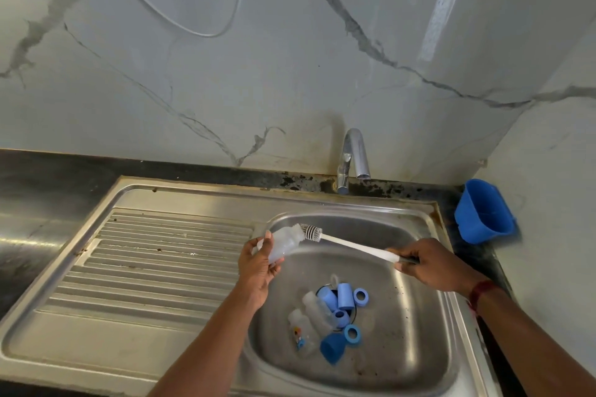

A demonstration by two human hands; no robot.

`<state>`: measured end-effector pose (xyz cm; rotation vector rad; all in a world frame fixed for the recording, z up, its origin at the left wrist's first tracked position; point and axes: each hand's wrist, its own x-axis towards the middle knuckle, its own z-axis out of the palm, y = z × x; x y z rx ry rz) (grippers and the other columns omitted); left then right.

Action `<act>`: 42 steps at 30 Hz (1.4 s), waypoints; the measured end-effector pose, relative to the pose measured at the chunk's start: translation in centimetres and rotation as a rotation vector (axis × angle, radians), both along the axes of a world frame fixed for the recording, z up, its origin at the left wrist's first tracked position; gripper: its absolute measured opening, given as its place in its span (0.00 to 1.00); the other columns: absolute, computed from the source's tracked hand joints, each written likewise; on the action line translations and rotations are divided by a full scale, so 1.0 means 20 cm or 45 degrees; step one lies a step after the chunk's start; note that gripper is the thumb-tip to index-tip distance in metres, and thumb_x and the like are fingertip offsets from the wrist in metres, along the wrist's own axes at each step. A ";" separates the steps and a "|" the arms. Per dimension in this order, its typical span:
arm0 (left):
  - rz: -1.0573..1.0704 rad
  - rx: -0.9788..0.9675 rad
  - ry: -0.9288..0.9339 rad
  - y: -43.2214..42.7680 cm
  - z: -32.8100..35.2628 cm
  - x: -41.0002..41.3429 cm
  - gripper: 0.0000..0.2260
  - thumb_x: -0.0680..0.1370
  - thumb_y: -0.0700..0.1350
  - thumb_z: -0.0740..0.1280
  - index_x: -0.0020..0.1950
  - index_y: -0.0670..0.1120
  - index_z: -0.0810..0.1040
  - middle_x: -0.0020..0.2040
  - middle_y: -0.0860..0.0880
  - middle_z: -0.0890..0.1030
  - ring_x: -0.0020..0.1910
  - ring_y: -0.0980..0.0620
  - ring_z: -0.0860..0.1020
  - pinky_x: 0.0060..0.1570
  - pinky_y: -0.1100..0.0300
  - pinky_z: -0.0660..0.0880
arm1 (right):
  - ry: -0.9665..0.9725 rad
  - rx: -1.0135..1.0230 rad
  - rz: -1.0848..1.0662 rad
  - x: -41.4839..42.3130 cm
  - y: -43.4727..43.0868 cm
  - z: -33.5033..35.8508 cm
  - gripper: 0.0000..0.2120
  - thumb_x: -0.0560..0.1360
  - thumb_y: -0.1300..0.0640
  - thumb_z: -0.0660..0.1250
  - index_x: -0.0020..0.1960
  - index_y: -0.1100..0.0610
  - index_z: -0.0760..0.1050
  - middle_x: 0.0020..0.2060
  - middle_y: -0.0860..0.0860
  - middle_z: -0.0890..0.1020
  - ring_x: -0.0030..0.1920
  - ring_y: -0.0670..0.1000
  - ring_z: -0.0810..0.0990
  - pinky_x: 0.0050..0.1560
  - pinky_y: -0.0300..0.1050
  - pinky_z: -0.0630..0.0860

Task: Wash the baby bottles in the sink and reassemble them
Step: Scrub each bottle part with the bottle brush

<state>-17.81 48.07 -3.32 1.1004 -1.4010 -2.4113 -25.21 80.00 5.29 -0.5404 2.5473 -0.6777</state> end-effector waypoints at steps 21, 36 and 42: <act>-0.312 -0.271 -0.073 0.08 0.04 -0.07 0.21 0.79 0.62 0.63 0.65 0.50 0.75 0.51 0.43 0.80 0.40 0.51 0.75 0.33 0.62 0.72 | -0.105 -0.004 0.138 0.00 -0.11 -0.05 0.13 0.77 0.57 0.70 0.39 0.42 0.80 0.60 0.41 0.80 0.59 0.37 0.78 0.64 0.40 0.74; -0.309 -0.318 -0.054 0.09 0.07 -0.06 0.15 0.80 0.58 0.65 0.61 0.52 0.78 0.52 0.44 0.79 0.41 0.50 0.76 0.30 0.62 0.69 | 0.261 0.203 0.277 0.06 -0.08 -0.11 0.17 0.79 0.46 0.63 0.67 0.46 0.76 0.55 0.47 0.84 0.45 0.44 0.83 0.49 0.44 0.81; -0.259 -0.291 -0.047 0.09 0.04 -0.03 0.13 0.79 0.56 0.65 0.58 0.52 0.81 0.50 0.44 0.80 0.42 0.49 0.75 0.30 0.61 0.66 | 0.211 0.069 0.255 0.12 -0.08 -0.14 0.17 0.77 0.43 0.64 0.62 0.49 0.79 0.49 0.52 0.85 0.45 0.50 0.84 0.45 0.49 0.82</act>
